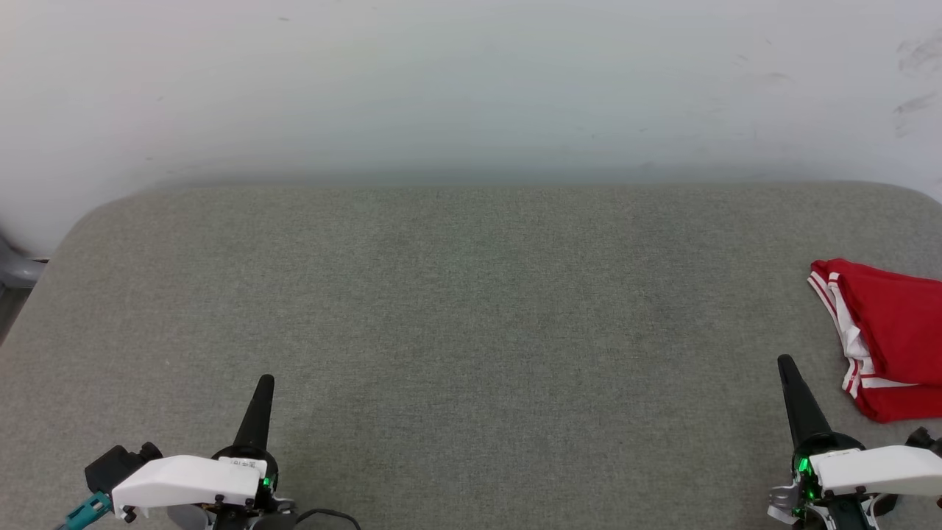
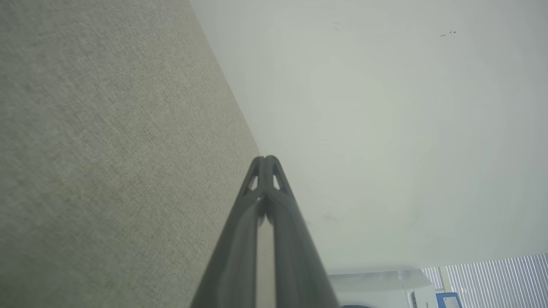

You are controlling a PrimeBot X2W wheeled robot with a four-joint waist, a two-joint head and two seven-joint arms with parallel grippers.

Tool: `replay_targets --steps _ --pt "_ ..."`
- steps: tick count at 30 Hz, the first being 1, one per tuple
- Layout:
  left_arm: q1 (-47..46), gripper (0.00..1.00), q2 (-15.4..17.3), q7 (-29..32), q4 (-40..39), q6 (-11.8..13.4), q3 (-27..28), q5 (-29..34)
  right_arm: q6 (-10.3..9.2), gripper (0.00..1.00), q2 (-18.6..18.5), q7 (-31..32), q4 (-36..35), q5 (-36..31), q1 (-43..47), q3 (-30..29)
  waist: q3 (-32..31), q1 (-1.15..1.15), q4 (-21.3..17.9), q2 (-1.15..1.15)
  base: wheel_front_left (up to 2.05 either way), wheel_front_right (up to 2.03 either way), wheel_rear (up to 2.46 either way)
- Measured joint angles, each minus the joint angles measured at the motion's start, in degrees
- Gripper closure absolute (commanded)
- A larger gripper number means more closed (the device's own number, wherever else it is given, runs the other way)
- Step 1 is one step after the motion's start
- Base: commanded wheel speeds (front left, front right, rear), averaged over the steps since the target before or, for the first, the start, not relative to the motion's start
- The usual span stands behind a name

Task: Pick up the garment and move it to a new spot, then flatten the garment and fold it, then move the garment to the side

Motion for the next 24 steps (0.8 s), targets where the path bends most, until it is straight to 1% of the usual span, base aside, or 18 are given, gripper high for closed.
replay_targets --steps 24 --pt "-2.09 1.0 -0.03 2.88 0.74 -0.97 1.13 -11.7 0.0 1.0 0.01 2.97 1.2 10.99 -2.29 -0.43 0.43 0.0 -0.34 0.0 0.0 0.0 0.0"
